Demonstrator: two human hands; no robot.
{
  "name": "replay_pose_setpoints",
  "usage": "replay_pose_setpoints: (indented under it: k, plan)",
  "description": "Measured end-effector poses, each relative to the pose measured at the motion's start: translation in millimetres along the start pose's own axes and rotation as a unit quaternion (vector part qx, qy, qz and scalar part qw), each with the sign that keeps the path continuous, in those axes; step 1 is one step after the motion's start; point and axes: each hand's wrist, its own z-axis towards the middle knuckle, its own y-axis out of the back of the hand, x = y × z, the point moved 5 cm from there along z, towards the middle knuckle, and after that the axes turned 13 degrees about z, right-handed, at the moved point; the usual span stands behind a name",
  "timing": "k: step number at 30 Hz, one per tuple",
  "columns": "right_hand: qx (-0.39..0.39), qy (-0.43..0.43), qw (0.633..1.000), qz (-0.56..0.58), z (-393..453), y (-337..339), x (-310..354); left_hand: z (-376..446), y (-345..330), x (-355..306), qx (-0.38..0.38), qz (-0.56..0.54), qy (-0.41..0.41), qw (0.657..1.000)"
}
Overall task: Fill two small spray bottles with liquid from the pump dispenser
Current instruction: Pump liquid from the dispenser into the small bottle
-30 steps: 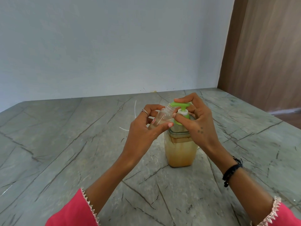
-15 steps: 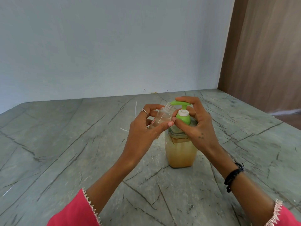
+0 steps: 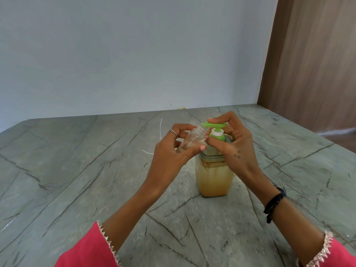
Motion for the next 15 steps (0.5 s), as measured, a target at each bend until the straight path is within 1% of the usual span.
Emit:
replay_pose_setpoints:
  k: [2,7,15]
  plan:
    - [0.001,-0.007,1.000,-0.003,0.9,0.1,-1.2,0.0,0.3,-0.2,0.001,0.002,-0.001,1.000]
    - [0.022,0.017,1.000,-0.002,0.4,-1.4,1.7,0.3,0.0,-1.8,-0.001,-0.006,-0.001,1.000]
    - [0.058,0.024,0.998,0.002,-2.4,-0.4,-1.1,0.2,-0.7,-0.8,-0.004,-0.011,0.001,1.000]
